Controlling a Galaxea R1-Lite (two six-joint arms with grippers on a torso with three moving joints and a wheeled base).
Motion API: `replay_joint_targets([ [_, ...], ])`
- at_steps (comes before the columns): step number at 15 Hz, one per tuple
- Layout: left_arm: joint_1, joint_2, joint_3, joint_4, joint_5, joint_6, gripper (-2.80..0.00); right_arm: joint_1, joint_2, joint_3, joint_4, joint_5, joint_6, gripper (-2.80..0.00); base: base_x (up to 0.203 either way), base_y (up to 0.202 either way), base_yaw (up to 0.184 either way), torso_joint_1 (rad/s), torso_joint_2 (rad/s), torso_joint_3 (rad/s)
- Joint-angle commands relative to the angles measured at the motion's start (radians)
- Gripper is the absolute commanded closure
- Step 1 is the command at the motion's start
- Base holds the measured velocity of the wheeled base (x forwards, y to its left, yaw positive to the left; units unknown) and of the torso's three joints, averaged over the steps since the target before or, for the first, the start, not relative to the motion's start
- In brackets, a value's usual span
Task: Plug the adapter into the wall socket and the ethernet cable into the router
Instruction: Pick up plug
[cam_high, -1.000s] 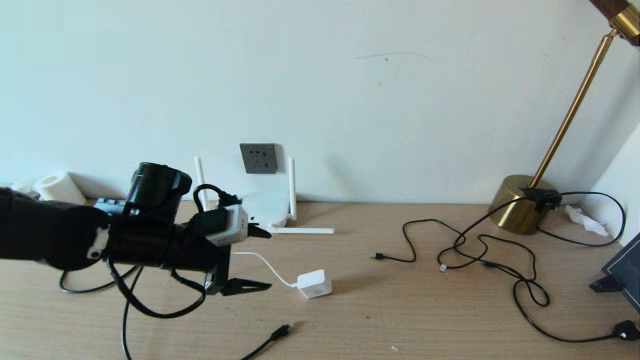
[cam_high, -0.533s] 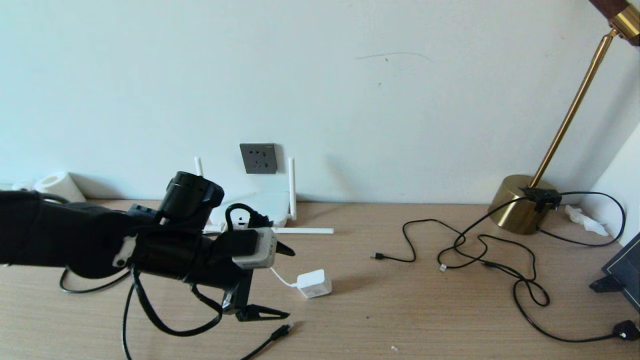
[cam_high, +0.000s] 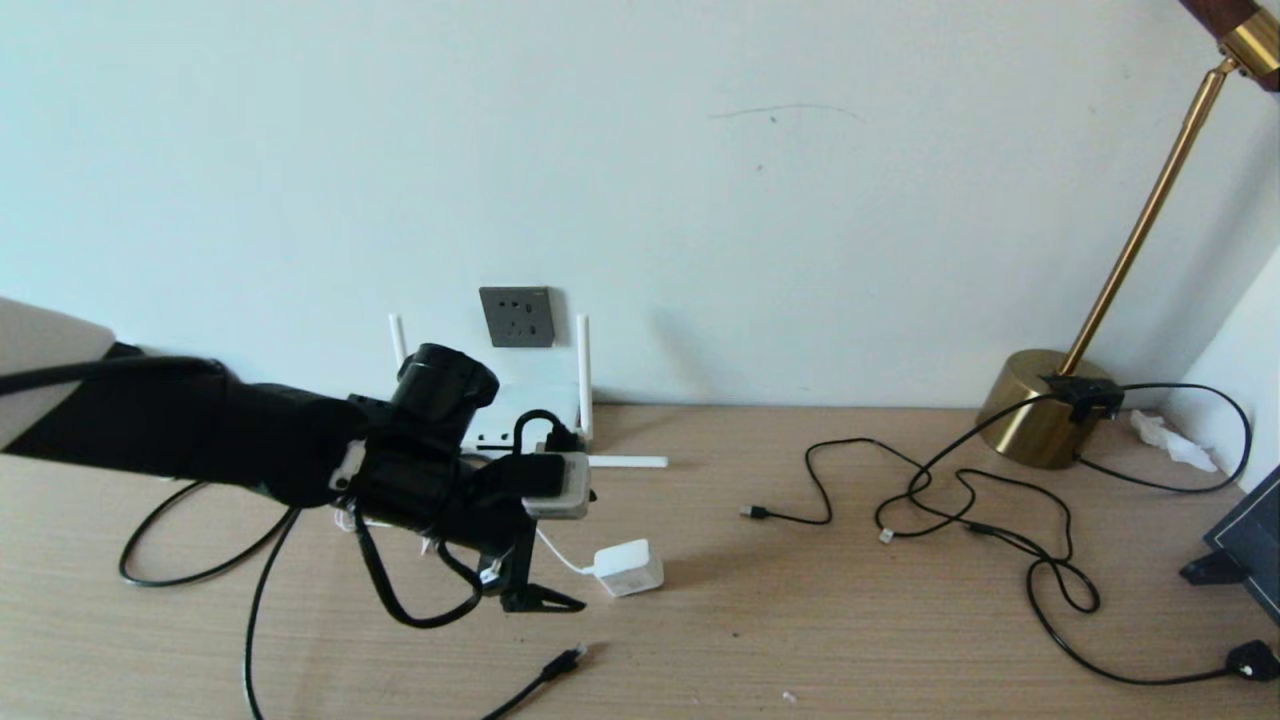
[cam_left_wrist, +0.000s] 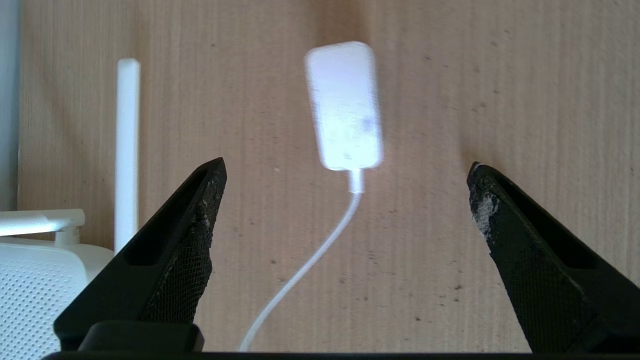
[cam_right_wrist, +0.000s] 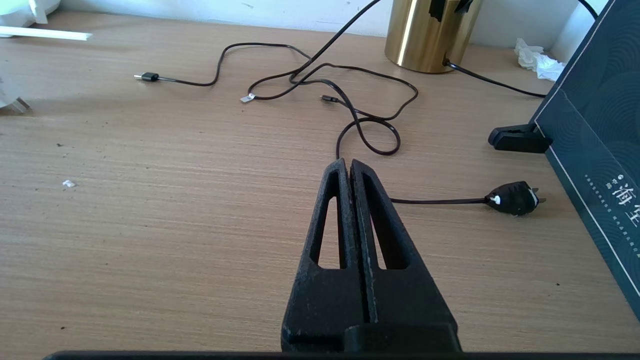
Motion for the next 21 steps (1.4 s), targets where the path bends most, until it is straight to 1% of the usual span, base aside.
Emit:
replay_joint_targets([
  [1,-0.004,0.032,-0.077,0.056,0.002,-0.008,-2.80,0.000,0.002,0.000,0.000,0.001,-0.001,0.00,0.000,0.000,0.000,0.000,0.00,0.000],
  [2,-0.011,0.047,-0.121,0.100,0.009,-0.061,-2.80,0.000,0.002,0.000,0.000,0.001,-0.002,0.00,0.000,0.000,0.000,0.000,0.00,0.000],
  [3,-0.017,0.057,-0.146,0.120,0.013,-0.113,-2.80,0.000,0.002,0.000,0.000,0.001,-0.001,0.00,0.000,0.000,0.000,0.000,0.00,0.000],
  [5,-0.020,0.084,-0.160,0.124,0.023,-0.124,-2.80,0.000,0.002,0.000,0.000,0.001,-0.001,0.00,0.000,0.000,0.000,0.000,0.00,0.000],
  [6,-0.024,0.084,-0.157,0.125,0.044,-0.125,-2.80,0.000,0.002,0.000,0.000,0.001,-0.002,0.00,0.000,0.000,0.000,0.000,0.00,0.000],
  [8,-0.041,0.085,-0.156,0.124,0.058,-0.132,-2.80,0.000,0.002,0.000,0.000,0.001,-0.001,0.00,0.000,0.000,0.000,0.000,0.00,0.000],
  [10,-0.066,0.090,-0.157,0.123,0.075,-0.171,-2.80,0.001,0.002,0.000,0.000,0.001,-0.001,0.00,0.000,0.000,0.000,0.000,0.00,0.000],
  [13,-0.079,0.102,-0.157,0.121,0.101,-0.181,-2.80,0.000,0.002,0.000,0.000,0.001,-0.001,0.00,0.000,0.000,0.000,0.000,0.00,0.000],
  [14,-0.079,0.104,-0.159,0.120,0.105,-0.184,-2.80,0.000,0.002,0.000,0.000,0.001,-0.001,0.00,0.000,0.000,0.000,0.000,0.00,0.000],
  [17,-0.079,0.129,-0.186,0.117,0.106,-0.221,-2.80,0.000,0.002,0.000,0.000,0.001,-0.001,0.00,0.000,0.000,0.000,0.000,0.00,0.000],
  [21,-0.080,0.177,-0.228,0.115,0.109,-0.240,-2.80,0.000,0.002,0.000,0.000,0.001,-0.001,0.00,0.000,0.000,0.000,0.000,0.00,0.000],
])
